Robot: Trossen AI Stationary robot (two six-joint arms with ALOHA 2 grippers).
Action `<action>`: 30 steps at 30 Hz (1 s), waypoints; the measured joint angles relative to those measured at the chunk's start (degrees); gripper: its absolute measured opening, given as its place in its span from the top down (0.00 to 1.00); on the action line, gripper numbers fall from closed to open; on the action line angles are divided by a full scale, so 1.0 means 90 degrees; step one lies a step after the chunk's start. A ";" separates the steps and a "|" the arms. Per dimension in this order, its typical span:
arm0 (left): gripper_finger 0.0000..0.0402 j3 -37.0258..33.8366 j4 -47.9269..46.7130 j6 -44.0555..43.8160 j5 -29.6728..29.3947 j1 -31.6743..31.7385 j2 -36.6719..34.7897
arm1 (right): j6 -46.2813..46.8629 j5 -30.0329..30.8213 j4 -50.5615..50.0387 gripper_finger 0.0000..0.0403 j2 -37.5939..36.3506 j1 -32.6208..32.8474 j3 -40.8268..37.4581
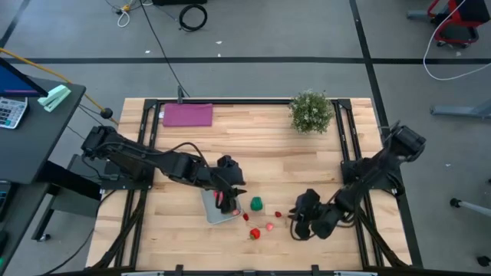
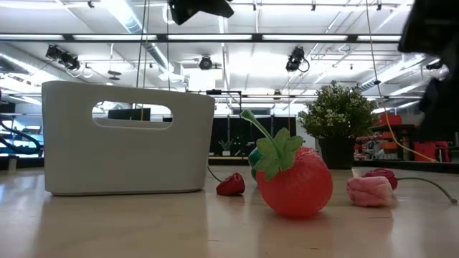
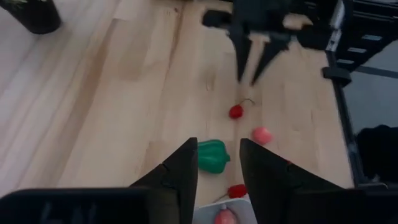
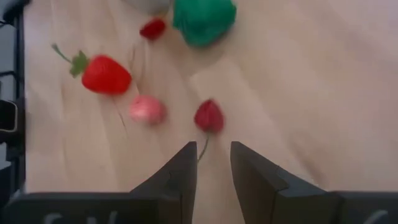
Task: Pick and placing Produce into tupperware
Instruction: Put the red cherry into the gray bin
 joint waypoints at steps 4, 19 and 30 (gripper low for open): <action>0.71 0.0002 -0.0023 0.0025 -0.0240 0.0008 0.0000 | 0.0142 -0.0015 0.0752 0.74 0.0600 0.0026 0.0000; 0.74 0.0002 -0.0292 -0.0005 -0.0252 0.0043 0.0000 | -0.0340 -0.0358 0.0896 0.77 0.1425 -0.0339 0.0433; 0.77 0.0002 -0.0377 -0.0002 -0.0252 0.0033 0.0000 | -0.0977 -0.0057 0.0859 0.97 0.1102 -0.0445 0.0432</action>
